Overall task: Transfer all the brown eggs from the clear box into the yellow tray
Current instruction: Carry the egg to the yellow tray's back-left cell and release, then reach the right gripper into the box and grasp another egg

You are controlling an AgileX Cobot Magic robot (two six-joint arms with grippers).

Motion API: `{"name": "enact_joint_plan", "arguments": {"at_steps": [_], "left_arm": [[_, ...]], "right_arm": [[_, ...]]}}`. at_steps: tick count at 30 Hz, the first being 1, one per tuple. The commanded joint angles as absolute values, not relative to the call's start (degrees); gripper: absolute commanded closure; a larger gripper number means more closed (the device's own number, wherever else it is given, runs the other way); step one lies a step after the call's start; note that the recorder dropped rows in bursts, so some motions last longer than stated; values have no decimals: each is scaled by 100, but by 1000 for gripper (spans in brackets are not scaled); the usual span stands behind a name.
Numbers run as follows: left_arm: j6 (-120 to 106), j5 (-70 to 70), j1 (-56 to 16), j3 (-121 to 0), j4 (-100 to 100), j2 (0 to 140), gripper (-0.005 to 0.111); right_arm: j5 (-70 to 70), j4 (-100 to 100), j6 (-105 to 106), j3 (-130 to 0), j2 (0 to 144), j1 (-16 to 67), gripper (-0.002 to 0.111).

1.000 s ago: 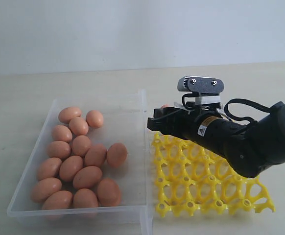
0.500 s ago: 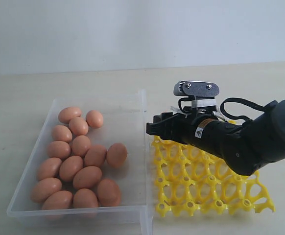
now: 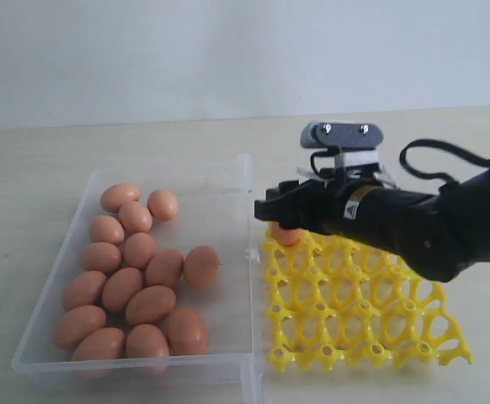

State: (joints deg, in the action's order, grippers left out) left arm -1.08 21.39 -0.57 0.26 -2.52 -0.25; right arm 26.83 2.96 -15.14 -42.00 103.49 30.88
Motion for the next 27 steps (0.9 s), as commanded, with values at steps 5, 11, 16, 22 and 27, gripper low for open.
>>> {"name": "enact_joint_plan", "arguments": {"at_steps": [5,11,16,22,27], "left_arm": [[-129,2112,-52,0,-269,0,107],[-129,2112,-52,0,-269,0,107],[-129,2112,-52,0,-269,0,107],[-129,2112,-52,0,-269,0,107],[-129,2112,-52,0,-269,0,107]], "right_arm": [[-119,-511,-937,-5690,8643,3154,108],[-2798,-130,-93,-7854,9573,3834,108],[-3580,557,391,-8869,10799,4128,108],[-5151,1323,347,-10181,12164,4234,90],[-5645,1636,191,-11082,12873,4267,56]]}}
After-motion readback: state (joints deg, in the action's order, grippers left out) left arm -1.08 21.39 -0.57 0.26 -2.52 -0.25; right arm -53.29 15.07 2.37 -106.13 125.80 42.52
